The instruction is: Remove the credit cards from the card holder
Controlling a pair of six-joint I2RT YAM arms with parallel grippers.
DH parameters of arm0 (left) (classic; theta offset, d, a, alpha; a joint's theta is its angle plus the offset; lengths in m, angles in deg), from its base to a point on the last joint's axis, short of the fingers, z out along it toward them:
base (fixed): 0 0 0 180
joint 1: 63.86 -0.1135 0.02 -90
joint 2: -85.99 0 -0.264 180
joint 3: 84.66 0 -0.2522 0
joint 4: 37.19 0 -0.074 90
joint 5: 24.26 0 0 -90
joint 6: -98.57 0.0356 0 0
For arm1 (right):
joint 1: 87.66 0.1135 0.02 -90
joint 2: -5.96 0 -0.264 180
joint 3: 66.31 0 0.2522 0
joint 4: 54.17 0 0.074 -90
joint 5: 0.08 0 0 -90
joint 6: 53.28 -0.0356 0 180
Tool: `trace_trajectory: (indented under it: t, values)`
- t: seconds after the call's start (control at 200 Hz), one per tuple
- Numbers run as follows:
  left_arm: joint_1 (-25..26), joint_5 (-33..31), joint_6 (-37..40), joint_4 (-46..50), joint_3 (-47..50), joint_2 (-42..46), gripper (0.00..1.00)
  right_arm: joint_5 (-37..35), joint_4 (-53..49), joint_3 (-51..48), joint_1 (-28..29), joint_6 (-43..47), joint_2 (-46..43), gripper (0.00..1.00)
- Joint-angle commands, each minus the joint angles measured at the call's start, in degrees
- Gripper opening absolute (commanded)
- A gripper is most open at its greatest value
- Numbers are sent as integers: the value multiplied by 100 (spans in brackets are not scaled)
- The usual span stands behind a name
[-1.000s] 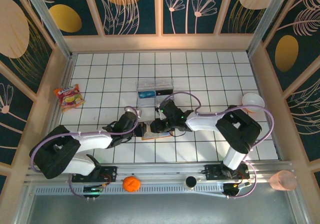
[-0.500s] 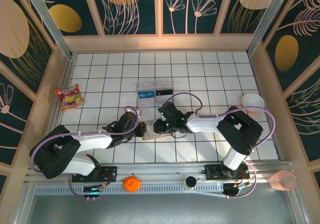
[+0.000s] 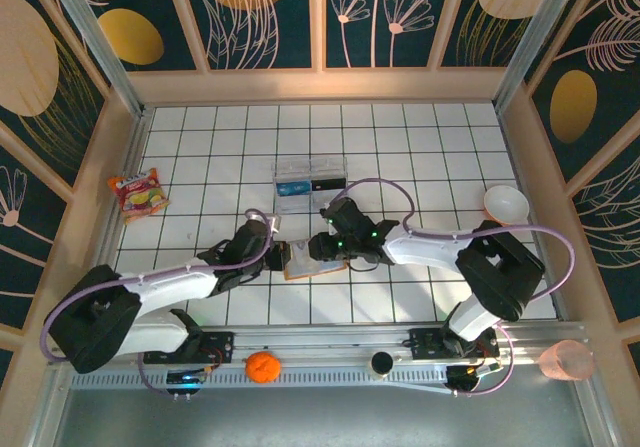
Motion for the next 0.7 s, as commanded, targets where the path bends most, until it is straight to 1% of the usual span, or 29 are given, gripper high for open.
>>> trace_trajectory:
  t: [0.0,0.06,0.185,0.28,0.365,0.41,0.53,0.696]
  values:
    - [33,41,50,189,-223,135,0,387,70,-49,-113,176,-56,32]
    - [73,147,-11,58,-249,6,0,544,171,-30,-158,152,63,32]
    - [221,241,-87,-227,-290,-384,0,1116,606,-48,-301,21,366,32]
    - [282,313,-150,-464,-290,-637,1,1202,696,-32,-309,29,517,32]
    - [293,298,-172,-562,-287,-817,1,1095,569,6,-307,61,608,32]
    - [287,233,-195,-554,-279,-898,0,962,406,39,-309,78,670,31]
    - [290,35,-248,-397,-220,-1087,0,583,137,-25,-310,71,665,30]
    - [285,1,-283,-366,-41,-1116,0,355,-64,-152,-298,134,608,31]
